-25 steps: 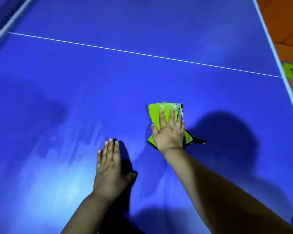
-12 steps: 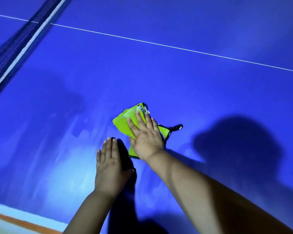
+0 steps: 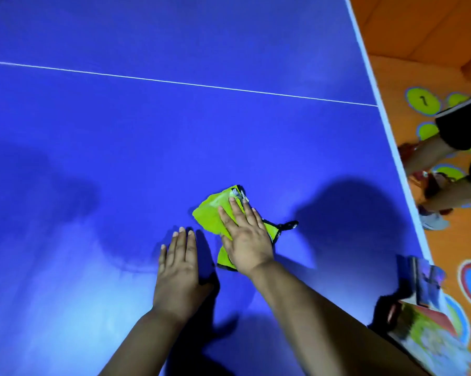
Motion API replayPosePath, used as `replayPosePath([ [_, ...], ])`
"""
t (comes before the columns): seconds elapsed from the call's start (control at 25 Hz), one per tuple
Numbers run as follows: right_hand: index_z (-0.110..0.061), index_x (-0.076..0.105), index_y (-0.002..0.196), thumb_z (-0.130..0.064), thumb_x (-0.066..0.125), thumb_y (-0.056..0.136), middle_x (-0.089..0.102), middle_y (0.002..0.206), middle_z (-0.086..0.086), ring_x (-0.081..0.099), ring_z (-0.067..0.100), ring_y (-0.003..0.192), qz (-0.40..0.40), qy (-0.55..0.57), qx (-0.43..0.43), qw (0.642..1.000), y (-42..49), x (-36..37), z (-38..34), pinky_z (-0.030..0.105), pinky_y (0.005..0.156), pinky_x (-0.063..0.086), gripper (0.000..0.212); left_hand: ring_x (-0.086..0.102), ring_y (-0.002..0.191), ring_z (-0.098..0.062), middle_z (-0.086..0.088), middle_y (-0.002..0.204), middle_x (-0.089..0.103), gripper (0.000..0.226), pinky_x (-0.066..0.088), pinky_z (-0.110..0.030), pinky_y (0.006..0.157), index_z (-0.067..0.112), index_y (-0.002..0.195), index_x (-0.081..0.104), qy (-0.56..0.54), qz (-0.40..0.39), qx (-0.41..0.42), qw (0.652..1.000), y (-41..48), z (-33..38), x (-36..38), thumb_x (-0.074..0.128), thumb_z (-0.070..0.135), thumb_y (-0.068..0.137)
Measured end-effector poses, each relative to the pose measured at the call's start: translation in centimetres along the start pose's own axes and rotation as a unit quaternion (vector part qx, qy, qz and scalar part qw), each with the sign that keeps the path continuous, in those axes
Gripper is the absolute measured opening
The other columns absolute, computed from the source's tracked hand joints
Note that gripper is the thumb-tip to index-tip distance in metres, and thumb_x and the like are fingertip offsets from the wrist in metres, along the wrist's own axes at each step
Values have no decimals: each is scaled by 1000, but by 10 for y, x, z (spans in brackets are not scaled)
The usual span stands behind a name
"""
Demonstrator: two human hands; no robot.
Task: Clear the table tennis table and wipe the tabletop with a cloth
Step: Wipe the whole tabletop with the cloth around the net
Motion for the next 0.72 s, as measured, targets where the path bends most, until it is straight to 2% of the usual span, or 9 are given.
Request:
replayPosePath([
  [0.08, -27, 46, 142, -38, 53, 81, 34, 154, 4, 35, 29, 140, 18, -2, 41, 999, -14, -16, 63, 45, 112, 26, 62, -3, 141, -12, -3, 154, 0, 108, -15, -28, 110, 9, 148, 9, -31, -6, 45, 999, 7, 55, 13, 58, 47, 60],
  [0.2, -26, 38, 146, -38, 43, 87, 24, 158, 4, 24, 29, 145, 14, 6, 104, 995, -34, -32, 152, 42, 116, 17, 61, -8, 141, -11, -3, 155, 0, 112, -19, -25, 110, 10, 149, 8, -39, -23, 107, 993, 16, 129, 36, 66, 47, 60],
  [0.28, -24, 38, 147, -40, 36, 89, 22, 158, 6, 22, 32, 145, 21, 17, 136, 990, -45, -40, 199, 43, 117, 17, 60, -1, 141, -13, -7, 155, 8, 115, -16, -26, 111, 8, 148, 14, -21, -41, 127, 991, 21, 162, 53, 72, 47, 56],
  [0.4, -18, 46, 142, -41, 31, 89, 34, 152, 14, 38, 41, 136, 31, 6, 170, 985, -58, -50, 263, 50, 110, 35, 60, 25, 137, -21, -15, 148, 33, 119, -3, -29, 112, 2, 142, 34, 13, -79, 158, 984, 22, 198, 79, 78, 48, 41],
  [0.48, -15, 49, 140, -40, 32, 89, 38, 149, 19, 41, 45, 132, 31, 24, 204, 978, -69, -53, 302, 54, 105, 39, 60, 27, 138, -23, -16, 145, 38, 115, 0, -29, 112, 1, 139, 37, 16, -91, 179, 980, 19, 213, 91, 72, 48, 41],
  [0.56, -13, 46, 142, -43, 28, 87, 34, 151, 20, 36, 44, 135, 31, 37, 241, 969, -78, -59, 331, 55, 107, 35, 64, 23, 136, -22, -16, 144, 40, 110, 1, -29, 112, 1, 138, 36, 19, -104, 186, 977, 18, 219, 99, 64, 50, 44],
  [0.64, -17, 37, 147, -46, 25, 90, 21, 158, 15, 24, 38, 143, 28, 32, 274, 961, -85, -64, 348, 50, 115, 22, 65, 21, 136, -22, -16, 145, 39, 108, 2, -29, 111, 1, 139, 34, 35, -100, 182, 977, 15, 219, 98, 60, 51, 47],
  [0.68, -20, 31, 150, -45, 30, 94, 13, 160, 12, 16, 34, 146, 18, 30, 290, 956, -88, -63, 351, 46, 117, 16, 61, 15, 139, -21, -14, 149, 31, 108, -2, -28, 112, 1, 142, 29, 37, -89, 177, 980, 15, 216, 93, 60, 50, 51],
  [0.72, -22, 26, 151, -41, 36, 98, 8, 161, 10, 10, 33, 147, 19, 28, 304, 952, -91, -61, 352, 43, 118, 13, 58, 3, 143, -18, -10, 154, 15, 109, -9, -27, 112, 3, 147, 18, 29, -63, 174, 982, 15, 212, 83, 60, 49, 57],
])
Point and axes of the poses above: each hand's wrist, its own y-axis towards the middle knuckle, its own x-axis out of the palm, z = x × y, the point moved 10 cm from there along y, towards the middle knuckle
